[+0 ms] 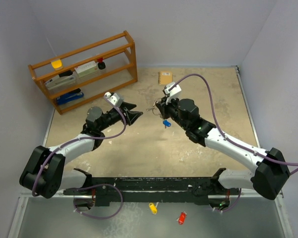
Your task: Remove the keys from the keyring
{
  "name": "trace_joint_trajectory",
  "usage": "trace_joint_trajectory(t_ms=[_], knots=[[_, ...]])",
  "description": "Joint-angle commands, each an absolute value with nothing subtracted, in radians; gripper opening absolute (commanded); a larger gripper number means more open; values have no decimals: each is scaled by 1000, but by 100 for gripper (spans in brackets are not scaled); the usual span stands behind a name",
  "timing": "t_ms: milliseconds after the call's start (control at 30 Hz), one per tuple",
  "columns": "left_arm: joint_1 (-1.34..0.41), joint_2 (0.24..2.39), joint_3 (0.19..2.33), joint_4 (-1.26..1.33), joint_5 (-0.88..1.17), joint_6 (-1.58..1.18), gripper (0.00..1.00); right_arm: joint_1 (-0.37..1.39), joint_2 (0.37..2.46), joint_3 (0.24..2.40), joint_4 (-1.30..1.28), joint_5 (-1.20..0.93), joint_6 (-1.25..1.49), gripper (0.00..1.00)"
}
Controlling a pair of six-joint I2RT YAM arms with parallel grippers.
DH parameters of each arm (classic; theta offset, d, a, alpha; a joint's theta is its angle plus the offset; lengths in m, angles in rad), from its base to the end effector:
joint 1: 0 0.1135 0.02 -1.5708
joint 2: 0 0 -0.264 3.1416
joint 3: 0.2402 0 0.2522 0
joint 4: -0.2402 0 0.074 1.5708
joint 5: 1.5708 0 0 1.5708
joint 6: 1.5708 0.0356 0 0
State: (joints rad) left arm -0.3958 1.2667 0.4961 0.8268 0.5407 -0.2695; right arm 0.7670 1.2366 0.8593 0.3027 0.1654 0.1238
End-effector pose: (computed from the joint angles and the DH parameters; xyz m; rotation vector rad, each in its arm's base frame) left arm 0.2355 -0.1183 0.2437 0.5454 1.5020 -0.9314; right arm 0.2143 0.1985 0.3203 -0.4054 1.6226 0.5420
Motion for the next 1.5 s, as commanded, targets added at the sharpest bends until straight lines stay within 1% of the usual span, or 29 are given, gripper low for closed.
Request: trace_joint_trajectory(t_ms=[0, 167, 300, 367, 500, 633, 800, 1000, 1067, 1133, 1167, 1233, 1267, 1467], knots=[[-433, 1303, 483, 1027, 668, -240, 57, 779, 1206, 945, 386, 184, 125, 0], [-476, 1323, 477, 1051, 643, -215, 64, 790, 1218, 958, 394, 190, 137, 0], [-499, 1323, 481, 1061, 585, -188, 68, 800, 1226, 963, 394, 195, 141, 0], [-502, 1330, 485, 1067, 552, -173, 71, 804, 1229, 965, 394, 196, 145, 0], [-502, 1341, 487, 1096, 496, -168, 74, 813, 1232, 975, 386, 196, 146, 0], [-502, 1378, 495, 1143, 472, -189, 74, 818, 1232, 980, 385, 196, 146, 0], [-503, 1444, 493, 1273, 489, -262, 72, 828, 1236, 979, 385, 201, 147, 0], [-504, 1453, 493, 1331, 488, -300, 72, 834, 1242, 976, 384, 210, 144, 0], [-505, 1450, 494, 1326, 477, -293, 70, 837, 1244, 975, 385, 209, 145, 0], [-505, 1451, 503, 1305, 467, -281, 64, 840, 1244, 974, 387, 209, 145, 0], [-505, 1452, 510, 1285, 465, -275, 60, 843, 1243, 974, 387, 207, 146, 0], [-505, 1459, 524, 1270, 463, -270, 47, 847, 1241, 973, 388, 207, 147, 0], [-505, 1462, 526, 1269, 463, -270, 44, 848, 1239, 973, 388, 206, 146, 0], [-505, 1481, 529, 1286, 457, -285, 43, 856, 1234, 974, 388, 201, 144, 0]])
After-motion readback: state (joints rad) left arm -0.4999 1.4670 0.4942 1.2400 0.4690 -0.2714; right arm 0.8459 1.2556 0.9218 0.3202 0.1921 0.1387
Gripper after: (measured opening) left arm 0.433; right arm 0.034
